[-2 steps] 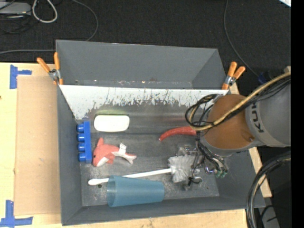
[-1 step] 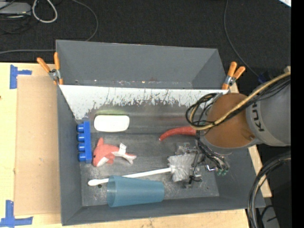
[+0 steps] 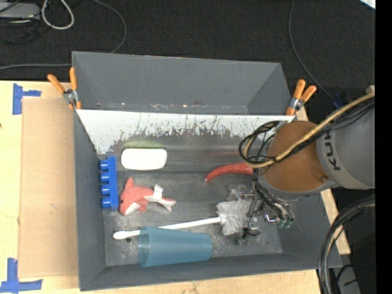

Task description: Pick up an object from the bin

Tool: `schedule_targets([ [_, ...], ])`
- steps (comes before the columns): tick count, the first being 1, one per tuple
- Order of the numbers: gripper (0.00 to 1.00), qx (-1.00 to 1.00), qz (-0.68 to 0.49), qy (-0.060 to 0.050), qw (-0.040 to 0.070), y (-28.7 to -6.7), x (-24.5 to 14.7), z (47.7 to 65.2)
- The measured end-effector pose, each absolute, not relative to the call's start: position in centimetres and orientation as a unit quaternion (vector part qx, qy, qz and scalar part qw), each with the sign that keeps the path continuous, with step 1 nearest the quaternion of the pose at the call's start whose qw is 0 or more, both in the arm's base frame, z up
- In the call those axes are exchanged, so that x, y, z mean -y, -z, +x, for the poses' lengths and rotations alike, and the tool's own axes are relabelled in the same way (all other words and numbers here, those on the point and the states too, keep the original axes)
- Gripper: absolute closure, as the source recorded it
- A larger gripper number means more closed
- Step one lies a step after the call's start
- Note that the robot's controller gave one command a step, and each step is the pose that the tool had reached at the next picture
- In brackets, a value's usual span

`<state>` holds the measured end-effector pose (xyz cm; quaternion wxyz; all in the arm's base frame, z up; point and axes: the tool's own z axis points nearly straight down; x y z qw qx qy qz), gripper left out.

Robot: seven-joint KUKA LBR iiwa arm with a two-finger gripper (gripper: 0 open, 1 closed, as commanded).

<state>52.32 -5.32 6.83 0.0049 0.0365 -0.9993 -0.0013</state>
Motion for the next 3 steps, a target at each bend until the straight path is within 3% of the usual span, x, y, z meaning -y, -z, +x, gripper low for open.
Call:
schedule_targets([
  [1,0.00,0.999,0.049,0.001,0.003,-6.84,5.24,52.48],
  [2,1.00,0.999,0.038,0.001,0.005,-6.79,5.29,52.35],
  [3,1.00,0.999,0.038,0.001,0.005,-6.79,5.29,52.35],
])
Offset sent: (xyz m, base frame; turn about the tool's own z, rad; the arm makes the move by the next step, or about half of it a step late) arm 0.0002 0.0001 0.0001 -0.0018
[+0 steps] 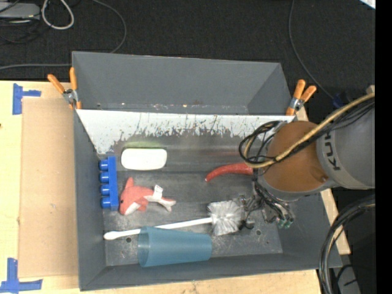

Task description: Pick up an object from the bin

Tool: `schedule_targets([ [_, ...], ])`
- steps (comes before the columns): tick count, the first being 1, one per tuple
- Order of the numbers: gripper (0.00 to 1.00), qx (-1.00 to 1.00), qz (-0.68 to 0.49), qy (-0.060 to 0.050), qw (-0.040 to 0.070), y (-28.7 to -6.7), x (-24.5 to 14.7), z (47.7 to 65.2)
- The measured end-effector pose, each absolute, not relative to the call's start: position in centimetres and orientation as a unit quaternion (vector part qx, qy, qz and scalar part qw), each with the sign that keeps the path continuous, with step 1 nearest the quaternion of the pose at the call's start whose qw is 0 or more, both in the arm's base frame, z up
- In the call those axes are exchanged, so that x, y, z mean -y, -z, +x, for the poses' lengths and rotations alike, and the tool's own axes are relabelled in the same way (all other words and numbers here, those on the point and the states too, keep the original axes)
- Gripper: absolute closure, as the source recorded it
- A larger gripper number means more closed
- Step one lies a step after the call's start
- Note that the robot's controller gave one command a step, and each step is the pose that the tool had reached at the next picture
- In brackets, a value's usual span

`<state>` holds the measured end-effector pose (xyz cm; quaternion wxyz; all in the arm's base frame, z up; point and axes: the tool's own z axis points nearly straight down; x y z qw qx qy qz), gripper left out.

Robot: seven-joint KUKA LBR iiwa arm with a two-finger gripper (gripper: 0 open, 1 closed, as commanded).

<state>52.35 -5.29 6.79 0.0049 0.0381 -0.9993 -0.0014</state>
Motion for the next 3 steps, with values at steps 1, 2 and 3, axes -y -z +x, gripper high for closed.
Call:
schedule_targets([
  [1,1.00,0.999,0.038,0.002,0.007,-7.9,5.3,52.2],
  [2,1.00,0.999,0.039,0.002,0.007,-11.4,5.2,52.2],
  [3,1.00,0.999,0.039,0.002,0.007,-12.8,5.2,52.2],
])
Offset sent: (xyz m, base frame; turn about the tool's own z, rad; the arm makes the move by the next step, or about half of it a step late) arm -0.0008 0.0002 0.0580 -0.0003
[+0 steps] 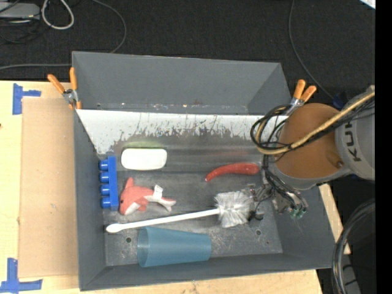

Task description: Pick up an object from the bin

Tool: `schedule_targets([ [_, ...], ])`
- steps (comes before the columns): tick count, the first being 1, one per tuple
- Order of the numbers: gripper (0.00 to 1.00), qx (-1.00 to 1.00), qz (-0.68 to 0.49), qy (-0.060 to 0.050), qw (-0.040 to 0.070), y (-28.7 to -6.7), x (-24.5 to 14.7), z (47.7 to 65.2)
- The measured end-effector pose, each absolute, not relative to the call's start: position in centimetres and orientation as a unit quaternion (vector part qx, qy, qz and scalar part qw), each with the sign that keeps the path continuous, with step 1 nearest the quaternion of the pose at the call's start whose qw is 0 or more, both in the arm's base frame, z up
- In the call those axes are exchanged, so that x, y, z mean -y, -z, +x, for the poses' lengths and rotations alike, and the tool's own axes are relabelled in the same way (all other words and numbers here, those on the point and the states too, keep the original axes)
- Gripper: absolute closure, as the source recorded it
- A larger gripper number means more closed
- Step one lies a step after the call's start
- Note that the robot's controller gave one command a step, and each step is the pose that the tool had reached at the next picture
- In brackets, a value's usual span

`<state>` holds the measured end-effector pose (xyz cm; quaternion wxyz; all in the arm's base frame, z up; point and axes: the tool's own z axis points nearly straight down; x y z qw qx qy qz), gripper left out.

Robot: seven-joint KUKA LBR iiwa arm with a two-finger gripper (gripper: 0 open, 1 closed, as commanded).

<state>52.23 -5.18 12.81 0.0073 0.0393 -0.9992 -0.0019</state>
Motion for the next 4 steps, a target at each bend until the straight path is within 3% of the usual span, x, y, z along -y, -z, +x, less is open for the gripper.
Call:
schedule_targets([
  [4,1.00,0.999,0.040,0.002,0.009,-16.5,5.1,52.2],
])
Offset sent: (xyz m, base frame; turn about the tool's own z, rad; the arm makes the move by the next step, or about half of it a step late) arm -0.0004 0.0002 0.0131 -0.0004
